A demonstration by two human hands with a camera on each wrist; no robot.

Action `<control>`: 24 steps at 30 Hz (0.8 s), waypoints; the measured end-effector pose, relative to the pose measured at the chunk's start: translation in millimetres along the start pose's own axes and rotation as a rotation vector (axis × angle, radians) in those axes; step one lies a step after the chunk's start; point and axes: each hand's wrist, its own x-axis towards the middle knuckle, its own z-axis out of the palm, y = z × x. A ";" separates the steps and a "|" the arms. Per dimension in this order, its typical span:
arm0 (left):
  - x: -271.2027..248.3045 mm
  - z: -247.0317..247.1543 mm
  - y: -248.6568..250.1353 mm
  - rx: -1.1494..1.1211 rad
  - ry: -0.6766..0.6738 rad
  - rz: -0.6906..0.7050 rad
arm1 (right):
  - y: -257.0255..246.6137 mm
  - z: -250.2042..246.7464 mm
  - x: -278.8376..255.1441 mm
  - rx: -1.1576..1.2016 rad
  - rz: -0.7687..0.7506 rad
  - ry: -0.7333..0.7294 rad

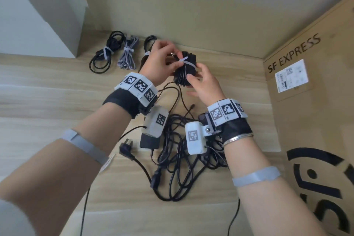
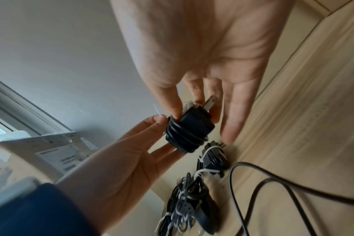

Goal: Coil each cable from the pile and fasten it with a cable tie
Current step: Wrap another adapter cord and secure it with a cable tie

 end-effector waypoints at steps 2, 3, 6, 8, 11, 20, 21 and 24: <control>11.5 8.5 0.2 0.064 -0.009 -0.009 | 0.8 -6.5 13.0 0.076 0.001 0.016; 16.4 13.1 -0.3 0.077 -0.022 -0.031 | 1.5 -9.3 19.8 0.089 -0.004 0.030; 30.5 24.0 -5.8 0.004 -0.053 -0.113 | 4.7 -14.3 39.1 0.099 0.001 0.049; 38.4 30.5 -10.9 -0.044 -0.046 -0.151 | 8.7 -14.7 52.6 0.096 0.010 0.051; 47.8 39.4 -17.7 -0.050 0.004 -0.184 | 19.8 -13.7 75.3 0.051 0.008 0.058; 63.7 50.0 -41.7 0.000 0.019 -0.291 | 37.8 -8.4 115.8 0.132 0.100 0.028; 64.6 50.2 -44.2 0.003 0.009 -0.299 | 39.6 -7.3 118.4 0.140 0.104 0.022; 66.5 50.9 -50.3 0.003 -0.014 -0.309 | 43.2 -3.3 123.9 0.172 0.114 -0.004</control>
